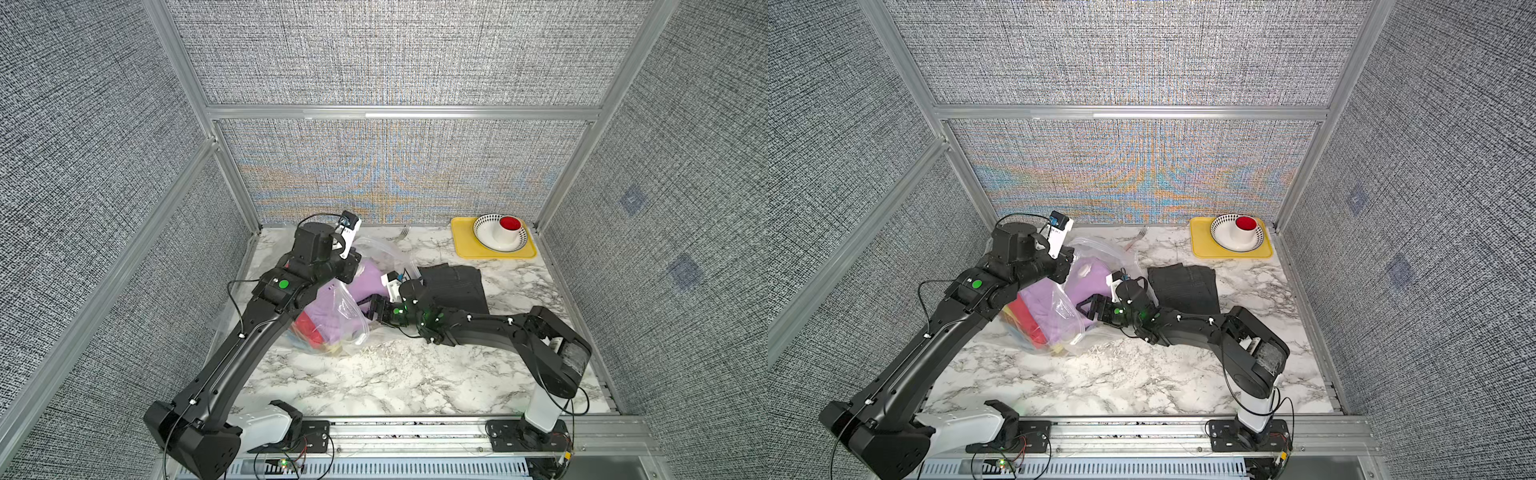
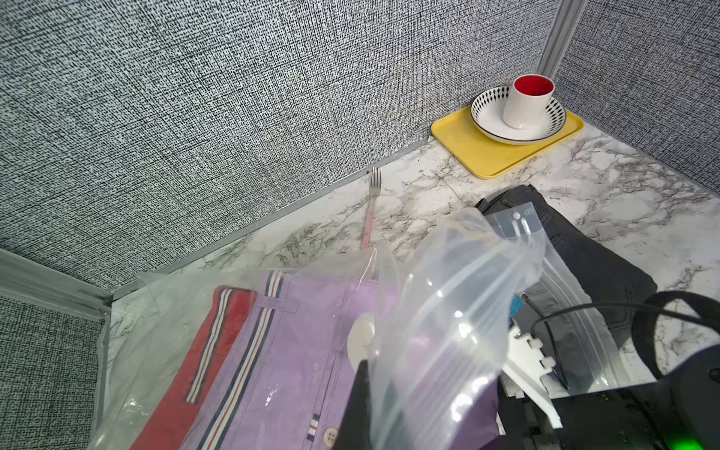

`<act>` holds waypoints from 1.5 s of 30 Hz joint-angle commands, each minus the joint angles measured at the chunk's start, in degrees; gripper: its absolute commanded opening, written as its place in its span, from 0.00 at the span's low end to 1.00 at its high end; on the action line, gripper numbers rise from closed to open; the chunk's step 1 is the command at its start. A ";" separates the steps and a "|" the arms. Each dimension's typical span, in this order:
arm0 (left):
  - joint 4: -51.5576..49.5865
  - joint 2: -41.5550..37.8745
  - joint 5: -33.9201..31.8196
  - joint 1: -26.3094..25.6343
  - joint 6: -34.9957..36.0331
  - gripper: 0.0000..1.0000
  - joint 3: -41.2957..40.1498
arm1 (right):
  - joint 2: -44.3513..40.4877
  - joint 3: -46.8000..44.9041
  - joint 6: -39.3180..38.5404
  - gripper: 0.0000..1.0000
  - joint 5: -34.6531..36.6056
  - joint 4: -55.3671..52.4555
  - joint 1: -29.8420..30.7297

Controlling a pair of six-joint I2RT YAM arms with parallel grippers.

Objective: Take the trousers out of the vacuum bag
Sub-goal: Take out the trousers from the vacuum bag.

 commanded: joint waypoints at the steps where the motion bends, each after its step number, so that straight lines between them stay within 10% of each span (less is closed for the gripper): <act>1: 4.02 0.12 0.04 0.07 -0.56 0.00 -0.31 | 0.64 1.06 0.60 0.83 1.29 3.31 0.19; 15: 3.98 -0.07 -0.75 0.07 -0.55 0.00 -1.00 | -0.77 1.06 -0.77 0.00 3.45 3.33 0.36; 35: 5.30 3.16 -0.92 -0.01 -3.08 0.00 -4.58 | -12.76 7.17 -25.44 0.00 21.35 -21.72 5.46; 45: 8.26 -2.65 14.89 0.05 -1.42 0.00 -13.62 | -20.58 7.14 -31.56 0.00 26.65 -28.11 -0.14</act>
